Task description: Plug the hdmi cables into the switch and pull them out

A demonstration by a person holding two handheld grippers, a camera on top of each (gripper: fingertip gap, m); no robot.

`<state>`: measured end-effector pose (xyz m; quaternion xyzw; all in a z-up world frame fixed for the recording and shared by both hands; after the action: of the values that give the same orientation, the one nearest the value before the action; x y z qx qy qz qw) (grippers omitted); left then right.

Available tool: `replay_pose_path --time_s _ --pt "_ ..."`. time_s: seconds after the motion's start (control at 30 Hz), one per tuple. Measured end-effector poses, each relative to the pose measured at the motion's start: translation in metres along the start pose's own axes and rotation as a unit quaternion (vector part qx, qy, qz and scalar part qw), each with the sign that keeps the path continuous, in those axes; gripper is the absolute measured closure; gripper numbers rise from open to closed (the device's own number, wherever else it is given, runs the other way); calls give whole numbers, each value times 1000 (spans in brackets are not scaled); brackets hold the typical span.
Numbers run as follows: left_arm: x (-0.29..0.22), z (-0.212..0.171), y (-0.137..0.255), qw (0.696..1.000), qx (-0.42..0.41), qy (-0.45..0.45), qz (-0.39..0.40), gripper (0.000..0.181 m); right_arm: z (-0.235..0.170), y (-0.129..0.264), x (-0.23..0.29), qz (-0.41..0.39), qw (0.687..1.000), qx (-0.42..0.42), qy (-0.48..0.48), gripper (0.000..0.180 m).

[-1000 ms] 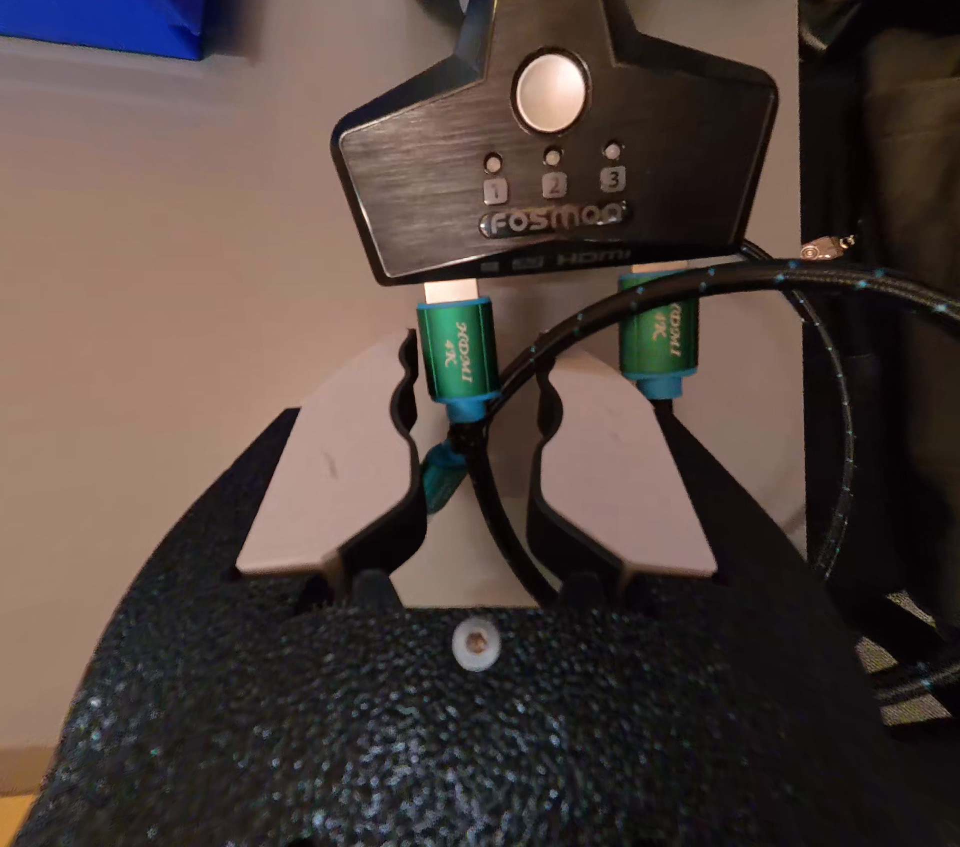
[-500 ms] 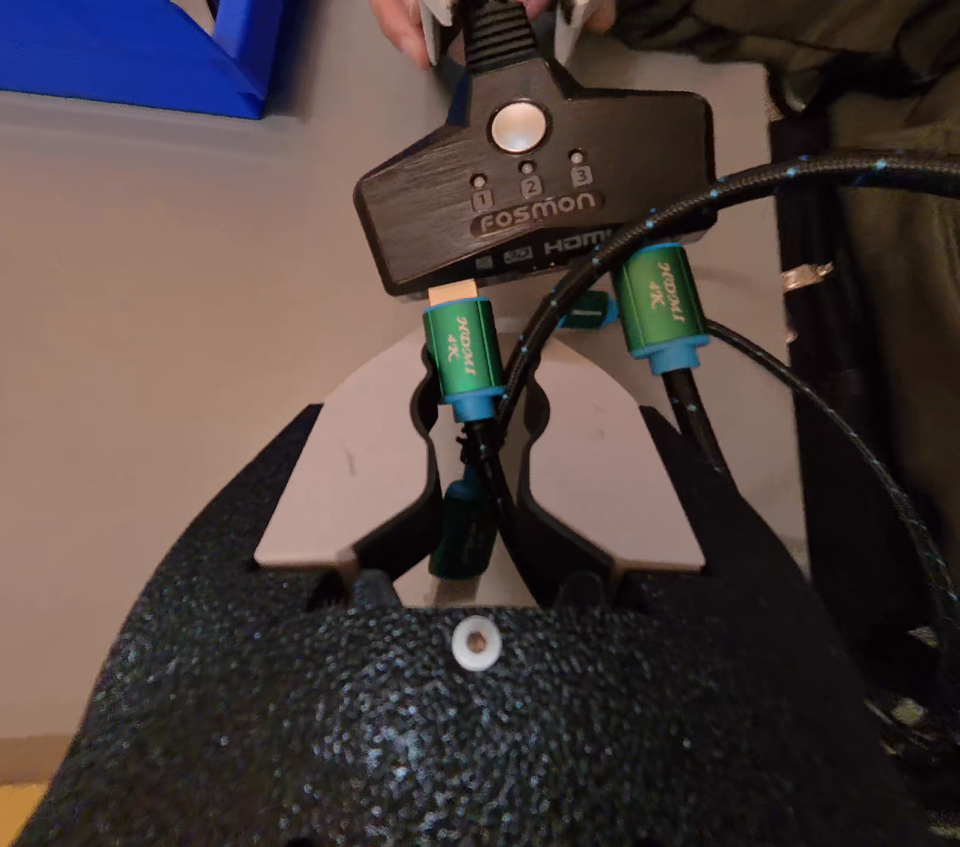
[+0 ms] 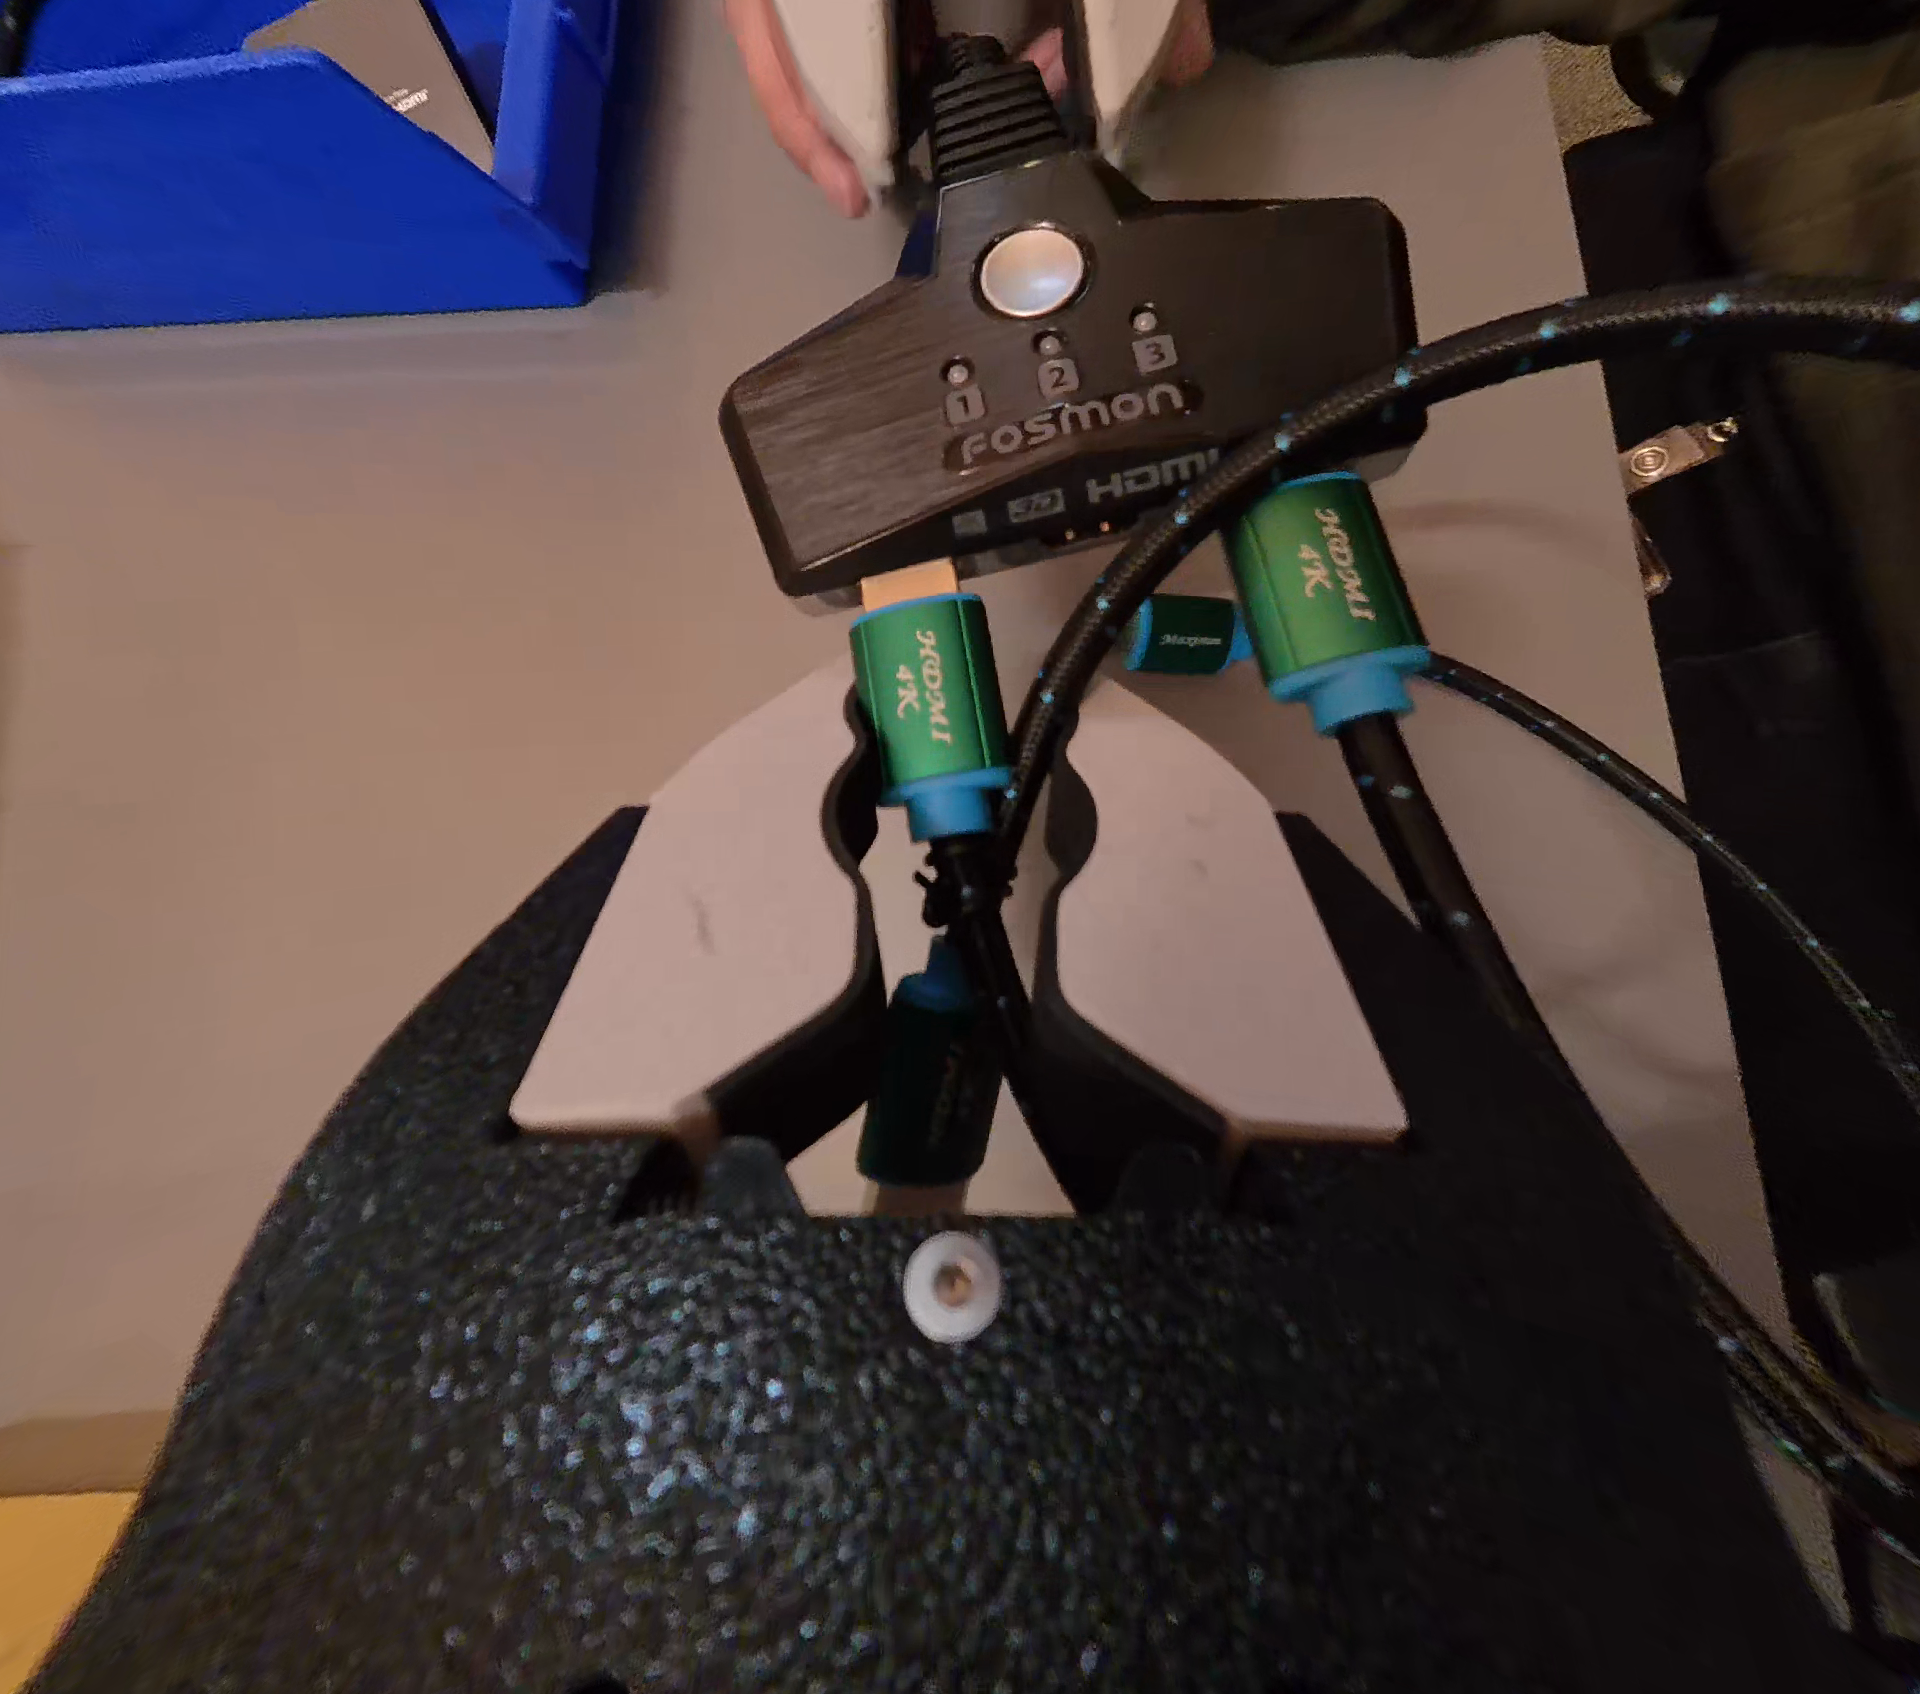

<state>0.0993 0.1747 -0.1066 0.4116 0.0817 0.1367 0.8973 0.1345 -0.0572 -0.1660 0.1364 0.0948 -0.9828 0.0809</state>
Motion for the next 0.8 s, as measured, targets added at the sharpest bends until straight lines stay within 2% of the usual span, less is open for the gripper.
replay_pose_path --time_s 0.03,0.1,0.13,0.23,0.3,0.37,0.5,0.57,0.77,0.8 --pt "0 0 -1 1000 -3 -4 0 152 0 -1 0 -5 1000 -20 -5 165" --pt "0 1 -2 1000 -9 -10 1 152 -1 -2 -2 -9 1000 -25 -12 180" --pt "0 1 -1 1000 -11 -10 5 152 -1 -2 -2 -10 1000 -25 -14 177" --pt "3 1 3 1000 -17 -5 11 152 -1 0 -3 -23 999 -30 -19 144" --pt "3 2 7 1000 -21 -9 12 152 -1 1 -4 -24 999 -18 -26 134" --pt "2 3 11 999 -26 -15 11 152 -1 -1 -4 -20 1000 -4 -23 133" --pt "2 5 12 999 -24 -23 9 152 -2 -12 1 9 999 41 -7 135" --pt "2 5 10 1000 -19 -24 5 152 -2 -13 2 7 999 34 0 152" --pt "4 3 8 999 -24 -21 8 152 -1 -8 -1 -4 999 -25 -35 144" --pt "4 3 8 999 -27 -19 7 152 -2 -8 -1 -5 999 -26 -40 147"
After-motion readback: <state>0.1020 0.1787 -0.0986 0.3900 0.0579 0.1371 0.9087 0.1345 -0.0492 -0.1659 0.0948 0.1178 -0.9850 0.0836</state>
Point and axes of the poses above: each gripper's, where its closed fingertips meet, y back along the fingers, z out of its top, x = y × z across the jaws, the point moved 10 cm from there along y, back along the fingers, and after that the axes turned 15 degrees about y, right-handed, at the moved point
